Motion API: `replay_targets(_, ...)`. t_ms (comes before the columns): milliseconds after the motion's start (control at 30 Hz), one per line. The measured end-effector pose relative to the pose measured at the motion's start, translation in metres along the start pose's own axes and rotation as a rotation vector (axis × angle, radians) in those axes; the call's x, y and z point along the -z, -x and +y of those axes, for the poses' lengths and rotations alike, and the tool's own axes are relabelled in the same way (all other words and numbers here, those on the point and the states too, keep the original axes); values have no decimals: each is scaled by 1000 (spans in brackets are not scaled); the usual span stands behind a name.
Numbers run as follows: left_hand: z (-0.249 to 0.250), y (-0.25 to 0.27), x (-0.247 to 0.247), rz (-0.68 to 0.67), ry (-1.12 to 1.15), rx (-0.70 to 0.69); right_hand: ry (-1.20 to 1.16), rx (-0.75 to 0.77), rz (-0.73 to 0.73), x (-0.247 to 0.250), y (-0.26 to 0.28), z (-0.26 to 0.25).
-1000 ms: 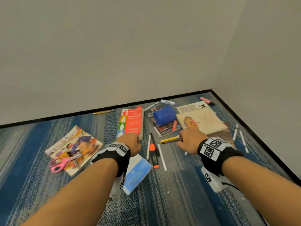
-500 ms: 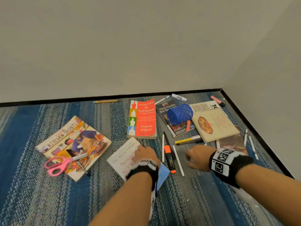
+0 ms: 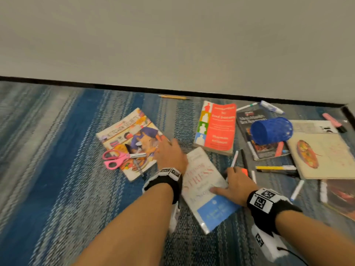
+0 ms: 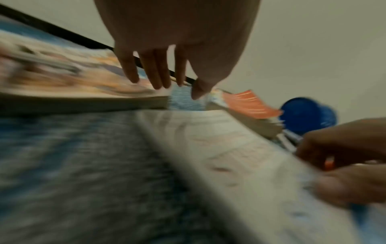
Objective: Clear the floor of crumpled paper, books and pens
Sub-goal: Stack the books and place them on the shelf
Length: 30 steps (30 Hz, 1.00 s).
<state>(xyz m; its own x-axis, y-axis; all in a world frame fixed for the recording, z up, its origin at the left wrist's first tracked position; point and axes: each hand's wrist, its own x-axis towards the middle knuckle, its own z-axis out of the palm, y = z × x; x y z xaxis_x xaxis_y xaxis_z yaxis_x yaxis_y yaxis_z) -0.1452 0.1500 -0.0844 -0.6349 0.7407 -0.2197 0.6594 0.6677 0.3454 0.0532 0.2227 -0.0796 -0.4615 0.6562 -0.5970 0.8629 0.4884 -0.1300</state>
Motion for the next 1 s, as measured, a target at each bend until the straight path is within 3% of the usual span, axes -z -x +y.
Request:
replay_targets(100,-63,7,11,24,-127,188,9,-63,20,-8,-4,-11)
replay_targets(233,-100,20,13,-176,-263,151,83,-111,7,-7,1,-14)
replay_targets(433,-91,36,19,-279,-296,165,109,-144,-101,-6,5,-12)
replay_targets(600,-66,76,6,-166,-394,121,162,-71,-195,7,11,0)
replay_targets(733,-52,82,18,-129,-391,-7,225,-71,-278,22,21,21)
replay_targets(800,-50,68,29,-11,-332,69,251,-88,-243,28,28,36)
replay_targets(867,-64,57,39,116,-157,381,234,-122,-174,33,34,54)
replay_targets(900,-73,57,41,68,4,550,211,-146,-146,35,38,63)
replay_targets(933,-87,56,34,-58,189,578,197,-169,-126,37,42,72)
replay_targets(1000,-98,60,29,-370,530,414,210,-194,-110,37,51,90)
